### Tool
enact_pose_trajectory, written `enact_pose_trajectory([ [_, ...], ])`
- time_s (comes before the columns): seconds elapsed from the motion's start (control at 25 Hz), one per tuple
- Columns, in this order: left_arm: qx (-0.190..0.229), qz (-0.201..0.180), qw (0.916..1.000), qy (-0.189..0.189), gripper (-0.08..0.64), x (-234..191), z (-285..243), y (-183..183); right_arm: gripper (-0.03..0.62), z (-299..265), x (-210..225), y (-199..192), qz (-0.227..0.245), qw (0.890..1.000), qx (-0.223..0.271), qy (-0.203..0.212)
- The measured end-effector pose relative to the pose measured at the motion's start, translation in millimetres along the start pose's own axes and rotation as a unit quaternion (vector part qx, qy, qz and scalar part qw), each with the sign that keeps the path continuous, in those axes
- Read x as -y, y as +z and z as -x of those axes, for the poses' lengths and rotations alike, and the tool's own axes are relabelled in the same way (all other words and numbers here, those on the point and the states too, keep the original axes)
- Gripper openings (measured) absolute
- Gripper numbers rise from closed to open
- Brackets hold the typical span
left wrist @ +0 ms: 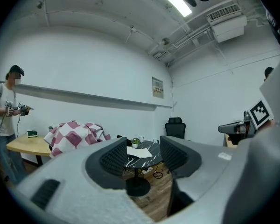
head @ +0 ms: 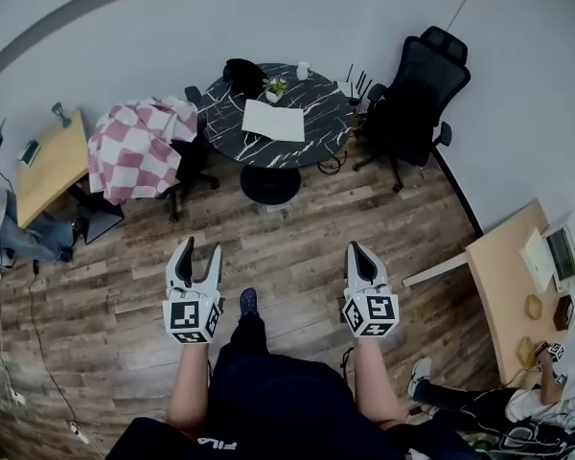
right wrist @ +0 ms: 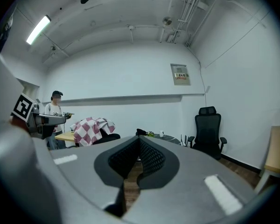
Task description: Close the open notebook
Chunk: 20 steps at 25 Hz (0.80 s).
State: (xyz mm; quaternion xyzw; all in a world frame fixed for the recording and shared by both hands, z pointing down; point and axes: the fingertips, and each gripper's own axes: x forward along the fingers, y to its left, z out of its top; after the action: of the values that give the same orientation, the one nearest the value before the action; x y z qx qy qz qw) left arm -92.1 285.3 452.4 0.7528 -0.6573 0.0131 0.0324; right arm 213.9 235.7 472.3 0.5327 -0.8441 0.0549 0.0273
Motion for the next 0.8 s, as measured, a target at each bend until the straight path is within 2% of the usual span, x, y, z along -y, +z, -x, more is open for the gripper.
enact_pose_trajectory([
  [0.48,-0.003,-0.006,1.0000,-0.006,0.207,-56.5,-95.3,-2.2,0.011,-105.0,-0.4,11.2,0.007,1.000,0.009,-0.002],
  [0.8,-0.020,-0.001,0.9997,-0.015,0.207,-71.2,-139.2,-4.0,0.011,-151.0,6.0,16.3,0.007,1.000,-0.005,-0.007],
])
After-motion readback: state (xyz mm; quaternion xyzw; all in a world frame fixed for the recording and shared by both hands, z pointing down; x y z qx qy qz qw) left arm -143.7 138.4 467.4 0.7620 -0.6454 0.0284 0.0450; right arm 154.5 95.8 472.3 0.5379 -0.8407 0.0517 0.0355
